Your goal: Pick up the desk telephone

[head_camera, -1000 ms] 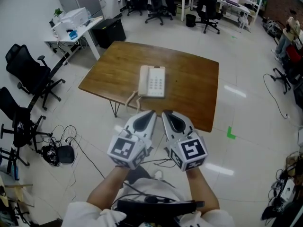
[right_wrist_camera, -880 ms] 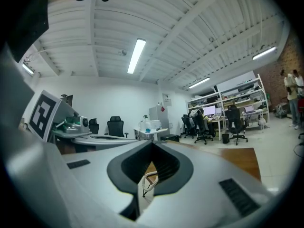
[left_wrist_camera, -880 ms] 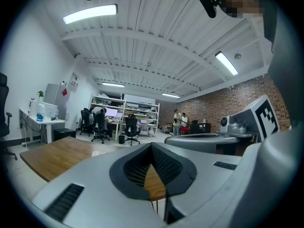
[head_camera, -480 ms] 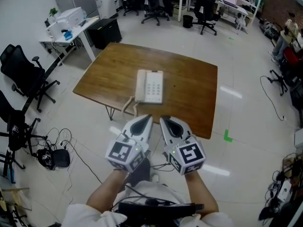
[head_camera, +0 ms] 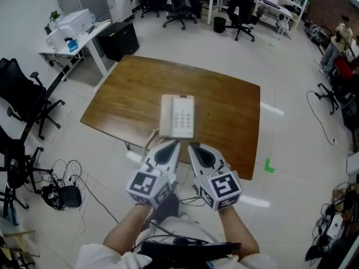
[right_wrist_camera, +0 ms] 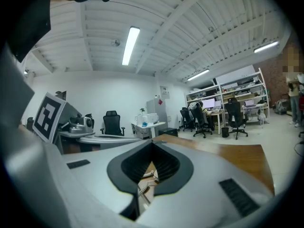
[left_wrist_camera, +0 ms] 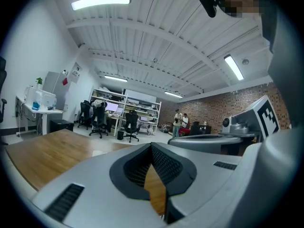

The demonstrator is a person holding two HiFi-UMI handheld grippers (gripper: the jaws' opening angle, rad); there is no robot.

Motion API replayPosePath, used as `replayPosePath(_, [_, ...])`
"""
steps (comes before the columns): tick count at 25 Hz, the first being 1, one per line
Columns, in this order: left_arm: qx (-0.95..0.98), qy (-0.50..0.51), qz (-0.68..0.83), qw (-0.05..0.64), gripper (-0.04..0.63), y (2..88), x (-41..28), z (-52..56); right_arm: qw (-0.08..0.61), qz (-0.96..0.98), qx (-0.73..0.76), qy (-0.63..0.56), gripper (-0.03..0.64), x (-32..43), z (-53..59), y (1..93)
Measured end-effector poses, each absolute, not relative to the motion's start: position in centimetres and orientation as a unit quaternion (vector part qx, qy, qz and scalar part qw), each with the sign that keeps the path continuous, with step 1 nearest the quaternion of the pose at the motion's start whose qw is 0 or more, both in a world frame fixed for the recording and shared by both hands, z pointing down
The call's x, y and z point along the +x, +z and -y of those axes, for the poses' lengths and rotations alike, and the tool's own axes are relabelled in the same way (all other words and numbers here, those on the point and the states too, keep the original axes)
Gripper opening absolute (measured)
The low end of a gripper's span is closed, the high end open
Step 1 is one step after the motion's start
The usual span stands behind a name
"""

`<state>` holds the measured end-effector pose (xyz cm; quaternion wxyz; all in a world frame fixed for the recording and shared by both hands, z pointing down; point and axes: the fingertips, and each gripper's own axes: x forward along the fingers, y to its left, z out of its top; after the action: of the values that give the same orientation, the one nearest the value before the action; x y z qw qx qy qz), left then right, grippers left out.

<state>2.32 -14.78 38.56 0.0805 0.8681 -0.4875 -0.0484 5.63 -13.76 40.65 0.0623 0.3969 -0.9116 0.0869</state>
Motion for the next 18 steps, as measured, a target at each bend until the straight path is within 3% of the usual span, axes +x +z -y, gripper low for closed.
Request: replayPosePath(18, [0.879, -0.041, 0.461, 0.112, 0.002, 40.8, -1.0, 24.1, 0.087, 0.896, 0.422, 0.109, 0.005, 2.4, 22.7, 42.7])
